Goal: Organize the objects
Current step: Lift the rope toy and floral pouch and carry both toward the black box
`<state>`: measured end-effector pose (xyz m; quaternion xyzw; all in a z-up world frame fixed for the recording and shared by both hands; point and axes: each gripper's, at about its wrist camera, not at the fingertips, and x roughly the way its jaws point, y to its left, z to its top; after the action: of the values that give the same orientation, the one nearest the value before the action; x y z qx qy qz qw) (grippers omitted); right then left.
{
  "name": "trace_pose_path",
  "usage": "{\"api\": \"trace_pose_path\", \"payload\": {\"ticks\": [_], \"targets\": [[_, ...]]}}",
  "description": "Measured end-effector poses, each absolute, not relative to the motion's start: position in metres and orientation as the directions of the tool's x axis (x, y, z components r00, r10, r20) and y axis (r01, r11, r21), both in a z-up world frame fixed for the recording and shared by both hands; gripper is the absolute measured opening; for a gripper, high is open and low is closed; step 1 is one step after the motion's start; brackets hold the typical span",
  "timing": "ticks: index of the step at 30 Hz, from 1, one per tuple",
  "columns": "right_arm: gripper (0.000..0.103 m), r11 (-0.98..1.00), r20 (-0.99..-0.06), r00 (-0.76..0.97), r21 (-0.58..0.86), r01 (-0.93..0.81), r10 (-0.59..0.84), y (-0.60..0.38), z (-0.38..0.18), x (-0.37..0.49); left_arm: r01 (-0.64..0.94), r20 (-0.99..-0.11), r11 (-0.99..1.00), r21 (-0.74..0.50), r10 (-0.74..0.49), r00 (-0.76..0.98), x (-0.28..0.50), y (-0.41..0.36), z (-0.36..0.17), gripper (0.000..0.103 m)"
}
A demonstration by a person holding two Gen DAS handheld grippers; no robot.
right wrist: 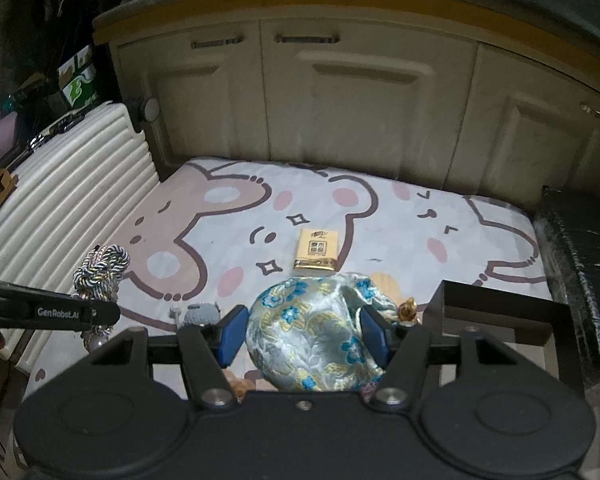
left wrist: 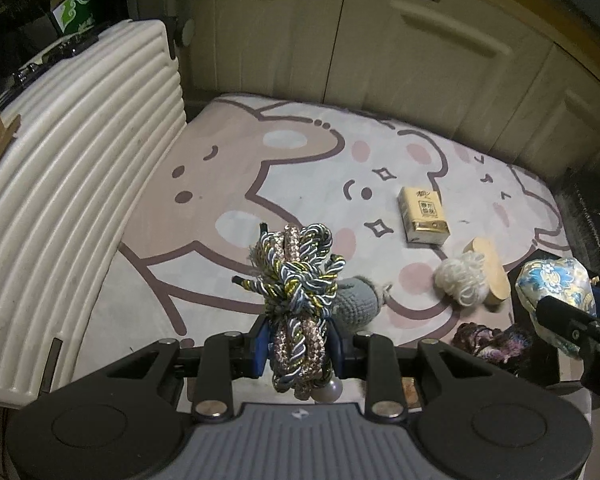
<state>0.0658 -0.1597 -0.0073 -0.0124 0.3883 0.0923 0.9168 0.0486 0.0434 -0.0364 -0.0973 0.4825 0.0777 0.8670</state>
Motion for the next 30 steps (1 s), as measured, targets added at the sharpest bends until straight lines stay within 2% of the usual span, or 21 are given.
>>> {"api": "trace_pose_path", "payload": {"ticks": [30], "targets": [[0.062,0.994,-0.66,0.746,0.019,-0.105,0.091,-0.18,0.013,0.058,-0.204,-0.807,0.972,-0.115,0.029,0.59,0.042,0.023,-0.014,0.031]]}}
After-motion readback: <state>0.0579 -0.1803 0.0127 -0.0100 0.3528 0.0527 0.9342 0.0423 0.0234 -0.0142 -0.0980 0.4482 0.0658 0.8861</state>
